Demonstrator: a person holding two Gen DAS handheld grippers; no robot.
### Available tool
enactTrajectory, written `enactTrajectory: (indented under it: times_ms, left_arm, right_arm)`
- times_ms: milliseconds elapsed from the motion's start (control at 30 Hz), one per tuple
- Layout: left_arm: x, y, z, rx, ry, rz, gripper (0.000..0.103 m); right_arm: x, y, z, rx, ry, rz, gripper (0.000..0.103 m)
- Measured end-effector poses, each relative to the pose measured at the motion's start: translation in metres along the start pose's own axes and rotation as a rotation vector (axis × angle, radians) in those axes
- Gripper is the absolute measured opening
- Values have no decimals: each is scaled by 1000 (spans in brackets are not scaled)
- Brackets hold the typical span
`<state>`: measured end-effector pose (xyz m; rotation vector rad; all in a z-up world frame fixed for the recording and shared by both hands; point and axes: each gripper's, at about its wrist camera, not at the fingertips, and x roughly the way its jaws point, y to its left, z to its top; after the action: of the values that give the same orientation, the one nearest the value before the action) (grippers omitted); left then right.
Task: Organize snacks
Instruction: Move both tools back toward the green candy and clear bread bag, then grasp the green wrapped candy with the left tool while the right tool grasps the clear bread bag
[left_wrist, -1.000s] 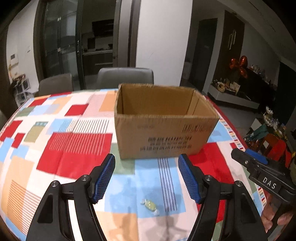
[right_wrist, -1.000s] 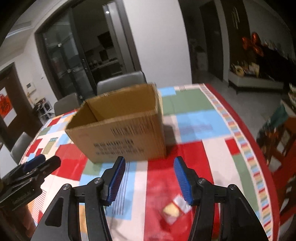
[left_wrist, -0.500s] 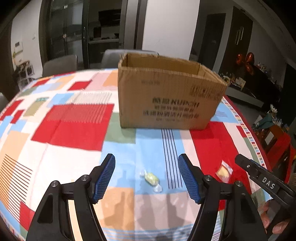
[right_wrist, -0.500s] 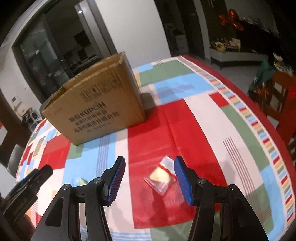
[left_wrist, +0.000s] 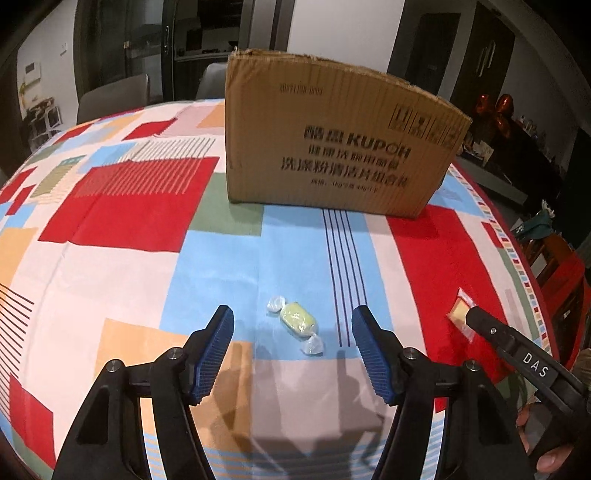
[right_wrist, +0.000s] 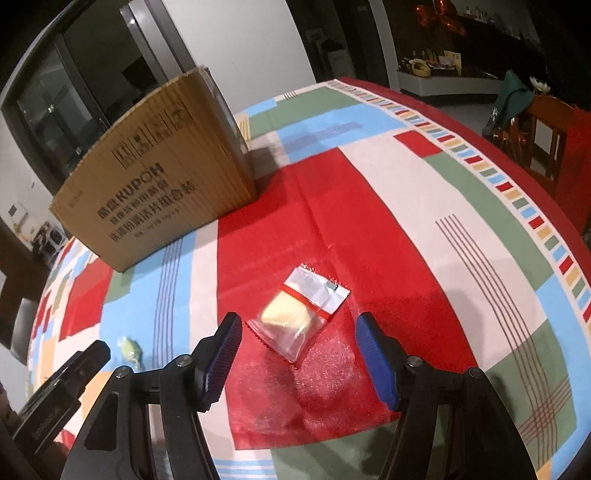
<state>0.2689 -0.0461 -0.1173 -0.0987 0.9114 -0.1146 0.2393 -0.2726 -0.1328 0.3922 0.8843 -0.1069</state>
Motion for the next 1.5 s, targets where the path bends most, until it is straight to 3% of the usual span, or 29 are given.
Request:
enactTrajectory:
  times_ms: [333, 533, 700, 800, 867, 1033, 1500]
  left_arm:
    - [24, 1, -3, -12, 39, -3, 61]
    - [35, -1, -5, -7, 54, 2, 53]
    - [35, -1, -4, 2, 41, 11, 35]
    - [35, 0, -5, 3, 36, 10, 24]
    - [35, 1, -5, 3, 34, 4, 24]
    - [32, 1, -6, 8, 33, -21, 24]
    - [1, -11, -2, 51, -21, -64, 24]
  right_arm:
    - [9, 7, 0, -27, -4, -5, 65]
    - [17, 19, 2, -95, -9, -48, 65]
    - [22, 31, -1, -172, -21, -120, 64]
    - [22, 33, -3, -205, -35, -141, 55]
    - [20, 33, -3, -210, -41, -137, 46]
    - [17, 33, -3, -221, -46, -111, 41]
    - [-11, 38, -2, -234, -97, -9, 39]
